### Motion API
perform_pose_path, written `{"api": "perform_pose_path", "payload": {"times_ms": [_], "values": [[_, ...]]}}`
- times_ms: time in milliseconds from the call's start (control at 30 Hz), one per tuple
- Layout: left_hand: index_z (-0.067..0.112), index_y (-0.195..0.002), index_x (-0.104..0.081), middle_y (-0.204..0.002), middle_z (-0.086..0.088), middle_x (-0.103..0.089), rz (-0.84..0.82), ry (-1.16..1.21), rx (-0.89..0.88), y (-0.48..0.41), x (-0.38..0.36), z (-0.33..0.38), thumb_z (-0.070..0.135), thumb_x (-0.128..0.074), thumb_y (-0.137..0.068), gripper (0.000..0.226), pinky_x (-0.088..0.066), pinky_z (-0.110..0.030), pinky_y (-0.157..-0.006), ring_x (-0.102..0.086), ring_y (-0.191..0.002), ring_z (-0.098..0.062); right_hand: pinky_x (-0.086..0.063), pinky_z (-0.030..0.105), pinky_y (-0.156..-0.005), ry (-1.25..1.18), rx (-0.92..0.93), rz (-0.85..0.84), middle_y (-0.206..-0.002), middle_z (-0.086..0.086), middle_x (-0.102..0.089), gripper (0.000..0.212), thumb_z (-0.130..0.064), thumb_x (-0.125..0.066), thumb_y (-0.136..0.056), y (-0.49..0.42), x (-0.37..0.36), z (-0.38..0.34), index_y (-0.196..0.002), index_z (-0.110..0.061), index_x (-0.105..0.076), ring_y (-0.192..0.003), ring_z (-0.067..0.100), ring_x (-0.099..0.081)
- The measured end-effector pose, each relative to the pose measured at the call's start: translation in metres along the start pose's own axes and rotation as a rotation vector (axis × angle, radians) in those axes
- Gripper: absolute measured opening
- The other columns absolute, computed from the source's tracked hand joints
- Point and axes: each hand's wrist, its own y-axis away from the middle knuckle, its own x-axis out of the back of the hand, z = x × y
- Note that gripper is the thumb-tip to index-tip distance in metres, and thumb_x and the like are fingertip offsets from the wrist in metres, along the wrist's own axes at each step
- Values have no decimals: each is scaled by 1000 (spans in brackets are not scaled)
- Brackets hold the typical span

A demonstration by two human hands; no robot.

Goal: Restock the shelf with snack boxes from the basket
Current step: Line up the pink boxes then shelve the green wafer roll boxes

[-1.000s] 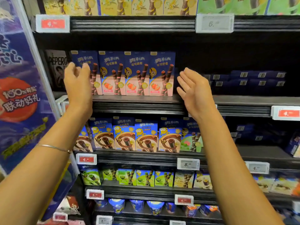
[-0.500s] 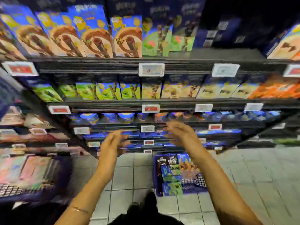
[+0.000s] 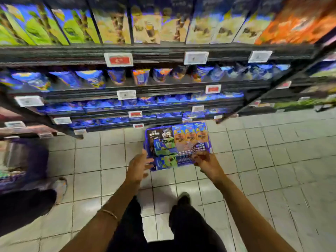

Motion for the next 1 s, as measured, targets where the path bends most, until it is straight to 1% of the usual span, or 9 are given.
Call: {"api": "perform_pose_path", "payload": {"times_ms": [133,300,500,567,667,733,833,933,1000], "values": [[22,-116,-63,-106,0,-78,59,7,3,-40,-41,-34,43,-41,-114,31,-51,-32,-77,-72,-96,-18,-53,39,-91,203,34,-93,-103,7,-74,6,-19,-71,-94,-82,1,65,-99,-16,-69,-101,25,-67],[23,-112,-67,-105,1,-79,103,83,77,-139,-77,-97,56,-41,-110,41,-53,-34,-77,-73,-98,-19,-44,18,-74,335,96,-184,-100,0,-72,6,-22,-69,-94,-216,-54,146,-100,-19,-68,-103,25,-66],[17,-124,-65,-107,-1,-77,104,183,68,-287,-83,-159,64,-31,-109,60,-48,-31,-70,-72,-89,-17,-50,34,-92,604,317,-250,-143,14,-52,58,-21,-74,-90,-373,-137,216,-144,-11,-51,-117,31,-60],[17,-126,-65,-100,0,-75,132,218,6,-331,-77,-170,65,-30,-109,62,-44,-30,-67,-67,-83,-16,-46,46,-106,712,428,-230,-147,14,-51,68,-33,-77,-87,-419,-155,229,-147,-17,-49,-133,36,-50],[17,-118,-65,-98,0,-75,191,269,-86,-375,-73,-178,65,-30,-110,60,-46,-31,-67,-68,-82,-16,-37,46,-115,986,572,-268,-157,8,-42,78,-51,-76,-84,-466,-171,242,-150,-23,-44,-145,31,-37],[18,-109,-65,-95,-1,-75,210,320,-117,-390,-76,-179,66,-31,-109,59,-45,-32,-65,-68,-79,-17,-40,40,-108,1039,694,-264,-152,5,-48,72,-52,-75,-83,-482,-177,251,-145,-26,-50,-141,28,-42],[20,-102,-64,-91,2,-75,122,386,-159,-391,-89,-170,71,-30,-107,61,-43,-30,-66,-69,-80,-16,-41,30,-80,866,849,-293,-116,2,-68,50,-41,-82,-78,-491,-178,260,-122,-27,-63,-109,24,-62],[22,-97,-64,-90,4,-74,189,326,-264,-378,-106,-161,66,-37,-108,53,-44,-26,-59,-67,-75,-13,-40,29,-75,775,870,-324,-94,-4,-58,42,-34,-88,-74,-483,-174,260,-107,-23,-65,-91,18,-55],[23,-98,-63,-93,3,-69,264,331,-246,-369,-113,-170,58,-44,-110,42,-43,-28,-59,-63,-73,-13,-43,28,-81,756,868,-313,-98,-7,-53,59,-31,-92,-71,-472,-169,260,-121,-15,-65,-97,16,-51]]}}
